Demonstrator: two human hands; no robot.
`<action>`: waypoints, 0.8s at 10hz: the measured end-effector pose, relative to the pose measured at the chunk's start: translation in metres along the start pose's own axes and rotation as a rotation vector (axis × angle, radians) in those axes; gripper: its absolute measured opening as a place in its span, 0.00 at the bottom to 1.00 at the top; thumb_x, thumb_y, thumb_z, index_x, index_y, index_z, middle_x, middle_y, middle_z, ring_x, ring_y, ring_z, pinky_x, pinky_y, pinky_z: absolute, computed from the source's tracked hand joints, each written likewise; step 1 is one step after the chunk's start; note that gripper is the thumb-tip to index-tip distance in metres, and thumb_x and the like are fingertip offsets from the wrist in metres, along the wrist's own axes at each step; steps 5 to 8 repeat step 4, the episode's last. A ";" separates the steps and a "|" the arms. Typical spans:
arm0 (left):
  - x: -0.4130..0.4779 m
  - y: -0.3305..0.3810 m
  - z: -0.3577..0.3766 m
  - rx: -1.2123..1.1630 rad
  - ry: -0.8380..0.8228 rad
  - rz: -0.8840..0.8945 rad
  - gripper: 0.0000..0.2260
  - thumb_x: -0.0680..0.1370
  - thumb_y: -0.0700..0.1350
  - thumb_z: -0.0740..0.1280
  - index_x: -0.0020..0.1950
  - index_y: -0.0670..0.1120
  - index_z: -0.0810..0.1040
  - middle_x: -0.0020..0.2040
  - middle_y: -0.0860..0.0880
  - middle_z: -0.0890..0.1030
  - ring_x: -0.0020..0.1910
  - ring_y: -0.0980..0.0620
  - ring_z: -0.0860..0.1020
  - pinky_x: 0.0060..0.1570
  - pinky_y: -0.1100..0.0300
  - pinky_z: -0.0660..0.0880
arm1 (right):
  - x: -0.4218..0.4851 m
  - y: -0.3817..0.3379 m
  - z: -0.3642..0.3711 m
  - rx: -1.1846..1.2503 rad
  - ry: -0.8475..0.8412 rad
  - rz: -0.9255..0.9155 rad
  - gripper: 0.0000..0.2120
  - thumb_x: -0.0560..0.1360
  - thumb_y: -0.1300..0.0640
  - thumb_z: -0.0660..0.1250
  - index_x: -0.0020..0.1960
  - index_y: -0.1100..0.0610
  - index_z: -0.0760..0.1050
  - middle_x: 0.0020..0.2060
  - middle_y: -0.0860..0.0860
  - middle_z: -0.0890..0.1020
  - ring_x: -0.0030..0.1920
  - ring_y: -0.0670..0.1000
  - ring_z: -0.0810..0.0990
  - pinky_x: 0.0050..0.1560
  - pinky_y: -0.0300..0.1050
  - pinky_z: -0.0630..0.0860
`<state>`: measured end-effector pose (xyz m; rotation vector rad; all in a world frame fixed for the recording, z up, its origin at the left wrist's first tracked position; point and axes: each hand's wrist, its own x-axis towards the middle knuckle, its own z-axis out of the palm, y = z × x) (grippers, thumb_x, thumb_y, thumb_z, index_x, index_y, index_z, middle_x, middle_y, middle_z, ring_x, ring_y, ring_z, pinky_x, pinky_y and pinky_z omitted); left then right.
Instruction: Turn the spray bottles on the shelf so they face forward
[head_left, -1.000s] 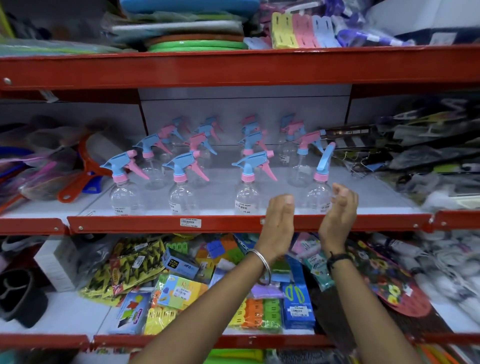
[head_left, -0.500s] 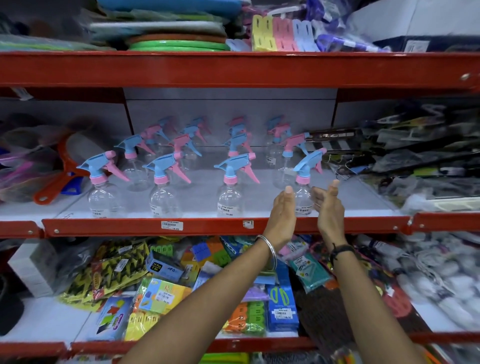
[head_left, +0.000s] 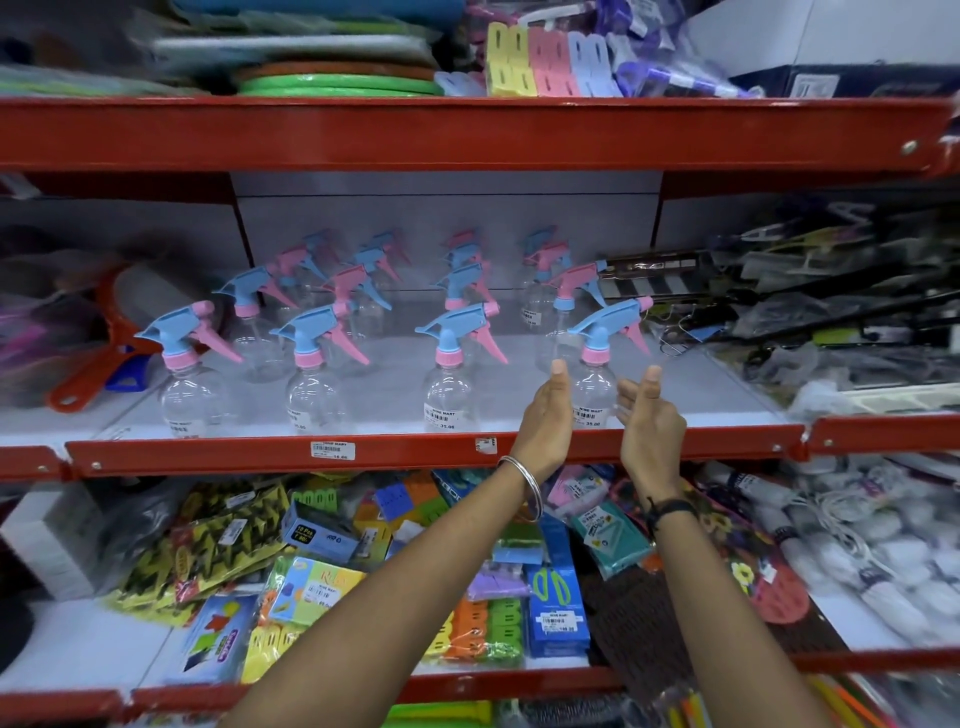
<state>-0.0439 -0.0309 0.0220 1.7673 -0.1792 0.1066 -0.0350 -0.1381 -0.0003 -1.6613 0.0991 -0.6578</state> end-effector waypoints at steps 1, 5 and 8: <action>-0.001 0.003 -0.002 0.007 -0.013 -0.009 0.35 0.74 0.66 0.39 0.72 0.49 0.62 0.74 0.46 0.65 0.71 0.47 0.65 0.71 0.52 0.59 | -0.005 -0.004 0.000 -0.033 0.019 -0.004 0.46 0.67 0.22 0.42 0.53 0.57 0.80 0.51 0.57 0.84 0.51 0.56 0.82 0.58 0.57 0.76; -0.028 0.004 -0.023 0.016 0.129 0.216 0.24 0.80 0.55 0.48 0.73 0.45 0.61 0.75 0.48 0.62 0.73 0.55 0.58 0.72 0.61 0.52 | -0.024 -0.036 0.003 -0.223 0.205 -0.187 0.31 0.76 0.34 0.44 0.43 0.58 0.73 0.46 0.59 0.79 0.45 0.56 0.76 0.41 0.46 0.63; -0.028 0.004 -0.023 0.016 0.129 0.216 0.24 0.80 0.55 0.48 0.73 0.45 0.61 0.75 0.48 0.62 0.73 0.55 0.58 0.72 0.61 0.52 | -0.024 -0.036 0.003 -0.223 0.205 -0.187 0.31 0.76 0.34 0.44 0.43 0.58 0.73 0.46 0.59 0.79 0.45 0.56 0.76 0.41 0.46 0.63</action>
